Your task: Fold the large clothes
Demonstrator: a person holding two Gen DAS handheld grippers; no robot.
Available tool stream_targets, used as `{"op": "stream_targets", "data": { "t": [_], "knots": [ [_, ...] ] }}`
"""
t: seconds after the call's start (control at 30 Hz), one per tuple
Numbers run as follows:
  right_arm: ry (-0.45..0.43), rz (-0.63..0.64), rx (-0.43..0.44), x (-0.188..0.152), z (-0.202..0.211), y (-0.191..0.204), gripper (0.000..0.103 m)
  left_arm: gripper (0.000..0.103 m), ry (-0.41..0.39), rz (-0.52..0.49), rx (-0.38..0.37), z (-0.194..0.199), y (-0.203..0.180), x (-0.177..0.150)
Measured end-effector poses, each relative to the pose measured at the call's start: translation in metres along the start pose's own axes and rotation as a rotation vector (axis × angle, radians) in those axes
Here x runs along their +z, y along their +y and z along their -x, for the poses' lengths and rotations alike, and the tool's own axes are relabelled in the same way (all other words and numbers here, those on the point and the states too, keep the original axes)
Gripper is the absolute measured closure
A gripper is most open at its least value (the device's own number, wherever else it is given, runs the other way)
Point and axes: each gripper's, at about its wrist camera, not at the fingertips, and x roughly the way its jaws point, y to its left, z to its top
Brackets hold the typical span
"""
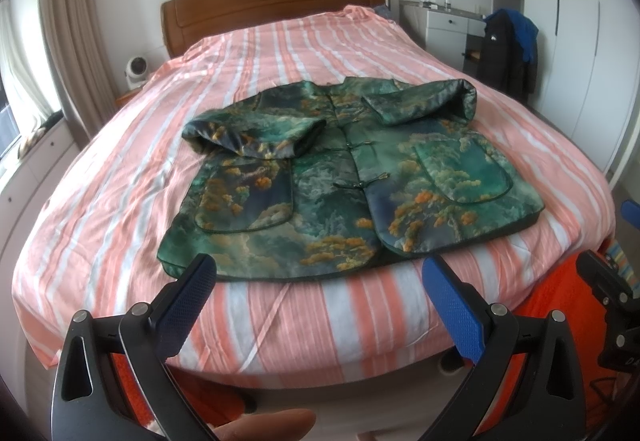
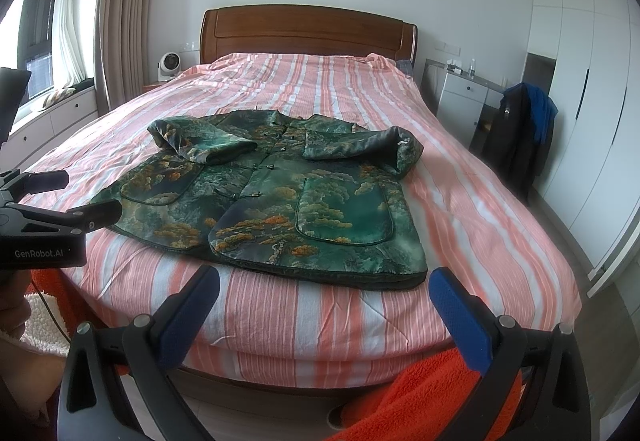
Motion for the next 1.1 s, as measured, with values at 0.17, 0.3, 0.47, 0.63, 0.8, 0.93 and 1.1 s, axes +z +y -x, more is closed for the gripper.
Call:
{"op": "stream_targets", "data": {
  "t": [0.17,0.3,0.47,0.63,0.8,0.93,1.1],
  "knots": [
    [0.0,0.002,0.001,0.0006,0.0002,0.0006,0.0,0.0,0.001,0.0,-0.001,-0.0005,0.0004,-0.0003],
    [0.0,0.002,0.0,0.0005,0.0003,0.0009,0.0,0.0,0.001,0.0,0.0,-0.0003,0.0,-0.0003],
    [0.001,0.01,0.004,0.0021,-0.0007,0.0038,0.0,0.0,0.002,0.0,-0.001,0.0,0.0,0.0],
    [-0.005,0.015,0.006,0.0023,-0.0012,0.0055,0.0,0.0,0.001,0.0,0.0,0.0001,-0.0003,0.0001],
    [-0.015,0.015,0.001,0.0014,-0.001,0.0044,0.0,0.0,0.003,0.001,0.0,-0.0001,0.0002,0.0],
    [-0.01,0.014,0.001,0.0012,-0.002,0.0041,0.0,0.0,0.005,0.003,0.01,-0.0012,0.0022,0.0009],
    [-0.01,0.014,0.001,0.0009,-0.0021,0.004,0.0,0.0,0.006,0.005,0.011,-0.0037,0.0049,-0.001]
  ]
}}
